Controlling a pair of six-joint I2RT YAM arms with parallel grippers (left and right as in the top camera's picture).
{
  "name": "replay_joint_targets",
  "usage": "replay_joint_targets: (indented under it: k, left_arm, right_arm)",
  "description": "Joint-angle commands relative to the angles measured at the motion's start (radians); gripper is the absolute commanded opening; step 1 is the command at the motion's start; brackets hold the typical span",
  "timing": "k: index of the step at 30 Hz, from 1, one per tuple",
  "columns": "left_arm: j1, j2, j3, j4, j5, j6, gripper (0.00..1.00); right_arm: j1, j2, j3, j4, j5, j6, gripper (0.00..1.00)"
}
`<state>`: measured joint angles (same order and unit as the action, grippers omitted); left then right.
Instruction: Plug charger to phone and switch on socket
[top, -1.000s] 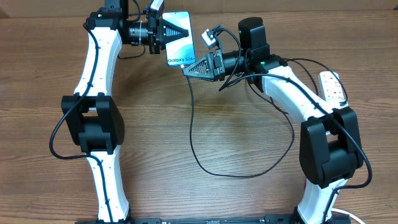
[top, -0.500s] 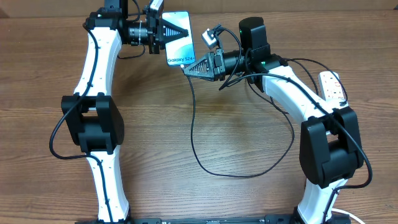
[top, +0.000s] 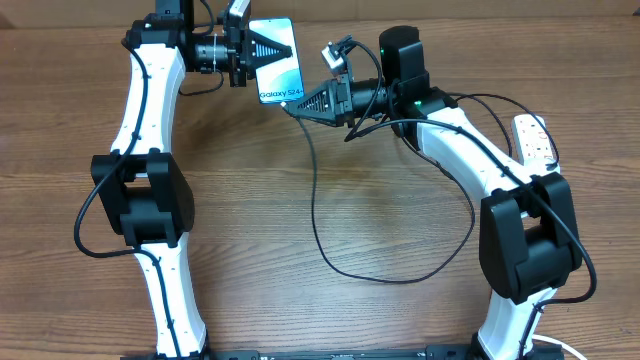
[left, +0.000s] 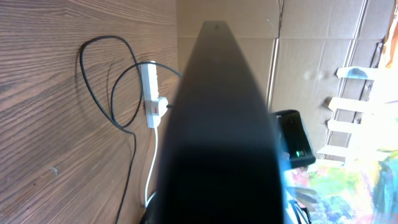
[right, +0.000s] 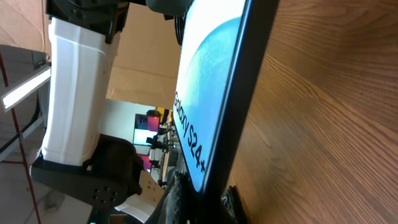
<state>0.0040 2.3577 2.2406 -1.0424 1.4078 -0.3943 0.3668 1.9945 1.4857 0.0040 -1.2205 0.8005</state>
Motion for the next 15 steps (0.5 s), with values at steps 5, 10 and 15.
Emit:
replay_joint_targets:
  k: [5, 10, 15]
  left_arm:
    - [-0.019, -0.016, 0.02, -0.012, -0.024, -0.007, 0.04]
    - [-0.009, -0.016, 0.02, -0.026, -0.058, -0.006, 0.04]
    - [-0.011, -0.016, 0.02, -0.028, -0.057, -0.006, 0.04]
  right_arm:
    - [0.011, -0.029, 0.021, -0.027, 0.098, -0.037, 0.04]
    - [0.011, -0.029, 0.019, -0.131, 0.103, -0.119, 0.04]
    - [0.012, -0.029, 0.019, -0.137, 0.148, -0.116, 0.04]
